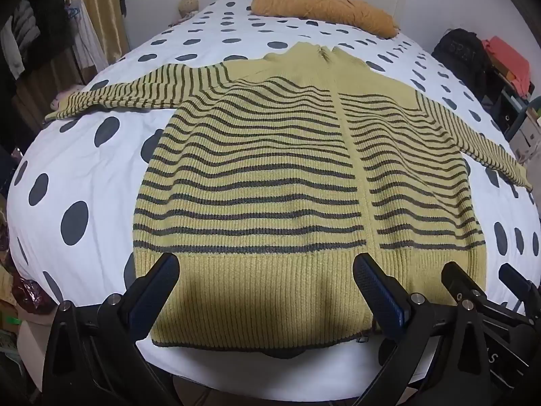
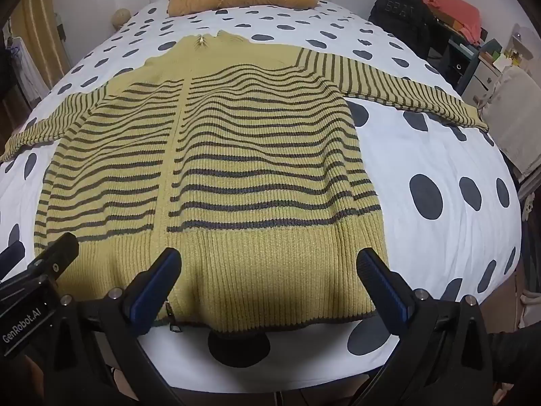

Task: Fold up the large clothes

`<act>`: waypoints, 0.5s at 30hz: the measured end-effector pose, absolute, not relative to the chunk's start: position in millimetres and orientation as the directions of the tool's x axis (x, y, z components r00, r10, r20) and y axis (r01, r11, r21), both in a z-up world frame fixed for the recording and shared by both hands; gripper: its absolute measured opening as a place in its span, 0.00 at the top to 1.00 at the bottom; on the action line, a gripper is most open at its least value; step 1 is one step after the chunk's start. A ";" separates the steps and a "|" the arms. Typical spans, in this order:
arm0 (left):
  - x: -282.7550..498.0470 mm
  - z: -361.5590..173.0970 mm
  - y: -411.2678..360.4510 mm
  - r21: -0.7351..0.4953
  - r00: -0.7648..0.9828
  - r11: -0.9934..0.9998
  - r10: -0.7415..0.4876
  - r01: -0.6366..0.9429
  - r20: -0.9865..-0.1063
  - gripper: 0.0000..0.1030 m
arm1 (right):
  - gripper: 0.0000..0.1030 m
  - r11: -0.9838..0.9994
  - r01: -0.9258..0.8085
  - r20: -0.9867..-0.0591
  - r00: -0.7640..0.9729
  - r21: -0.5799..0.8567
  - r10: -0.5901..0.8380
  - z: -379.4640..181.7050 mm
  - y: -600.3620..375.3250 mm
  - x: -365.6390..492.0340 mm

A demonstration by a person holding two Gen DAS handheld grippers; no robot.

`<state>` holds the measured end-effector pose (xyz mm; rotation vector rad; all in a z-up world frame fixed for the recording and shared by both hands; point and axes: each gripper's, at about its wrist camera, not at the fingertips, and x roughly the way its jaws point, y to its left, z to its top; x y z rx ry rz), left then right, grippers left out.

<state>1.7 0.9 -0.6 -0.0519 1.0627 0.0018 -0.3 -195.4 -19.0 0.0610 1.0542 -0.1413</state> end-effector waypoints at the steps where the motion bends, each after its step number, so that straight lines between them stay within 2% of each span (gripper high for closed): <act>1: 3.4 -1.2 1.9 -0.054 0.484 0.998 -0.032 -0.032 -0.875 0.01 | 0.00 0.989 0.144 -0.871 0.484 -0.020 -0.088 -19.1 -195.2 -0.1; 7: -7.5 -2.9 0.6 -0.071 0.524 0.997 -0.054 -0.012 -0.850 0.01 | 0.00 0.989 0.144 -0.869 0.488 -0.018 -0.087 -18.7 -194.8 -0.3; 15: -9.6 4.1 1.0 -0.055 0.497 0.998 -0.050 0.004 -0.866 0.04 | 0.00 0.988 0.152 -0.870 0.486 -0.006 -0.080 -11.2 -200.3 -5.4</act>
